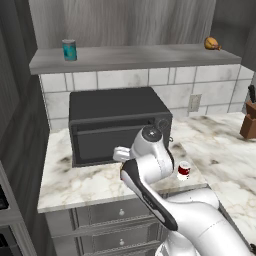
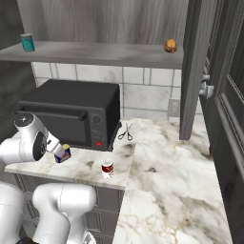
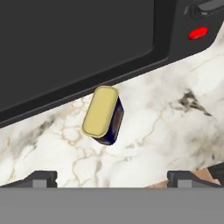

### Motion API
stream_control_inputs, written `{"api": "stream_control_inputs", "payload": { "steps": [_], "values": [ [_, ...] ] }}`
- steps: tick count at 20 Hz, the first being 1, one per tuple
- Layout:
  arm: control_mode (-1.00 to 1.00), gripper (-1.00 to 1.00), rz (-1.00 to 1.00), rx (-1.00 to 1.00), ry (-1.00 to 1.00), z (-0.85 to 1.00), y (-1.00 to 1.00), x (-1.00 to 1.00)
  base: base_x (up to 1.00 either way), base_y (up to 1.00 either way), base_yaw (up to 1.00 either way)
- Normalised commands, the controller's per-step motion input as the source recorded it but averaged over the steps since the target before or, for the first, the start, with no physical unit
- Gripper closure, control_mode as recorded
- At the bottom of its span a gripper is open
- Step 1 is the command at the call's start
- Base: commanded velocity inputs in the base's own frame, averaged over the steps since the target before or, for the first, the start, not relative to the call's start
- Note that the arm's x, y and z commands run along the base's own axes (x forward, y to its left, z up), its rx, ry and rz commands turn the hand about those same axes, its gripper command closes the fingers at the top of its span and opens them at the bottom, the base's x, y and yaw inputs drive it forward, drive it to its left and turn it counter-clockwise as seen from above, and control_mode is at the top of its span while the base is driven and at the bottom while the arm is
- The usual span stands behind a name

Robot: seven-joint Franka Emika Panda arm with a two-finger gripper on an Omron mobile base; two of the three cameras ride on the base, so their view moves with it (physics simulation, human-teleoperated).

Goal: Pick the cans from the counter and place them in their designated side in the cabinet.

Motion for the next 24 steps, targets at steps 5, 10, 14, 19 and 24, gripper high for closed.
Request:
{"api": "stream_control_inputs", "payload": {
  "steps": [5,10,14,19,24],
  "values": [
    [-1.0,-1.0,-0.01,0.0,0.0,-0.17,0.02,0.12,0.0,0.0,0.0],
    [-1.0,-1.0,-0.01,0.0,0.0,-0.15,0.03,0.13,0.0,0.0,0.0],
    [-1.0,-1.0,-0.01,0.0,0.01,-0.15,0.05,0.15,0.0,0.0,0.0],
    [-1.0,-1.0,-0.01,0.0,0.01,-0.16,0.05,0.17,0.0,0.0,0.0],
    [-1.0,-1.0,-0.01,0.0,0.01,-0.15,0.02,0.14,0.0,0.0,0.0]
  ]
}}
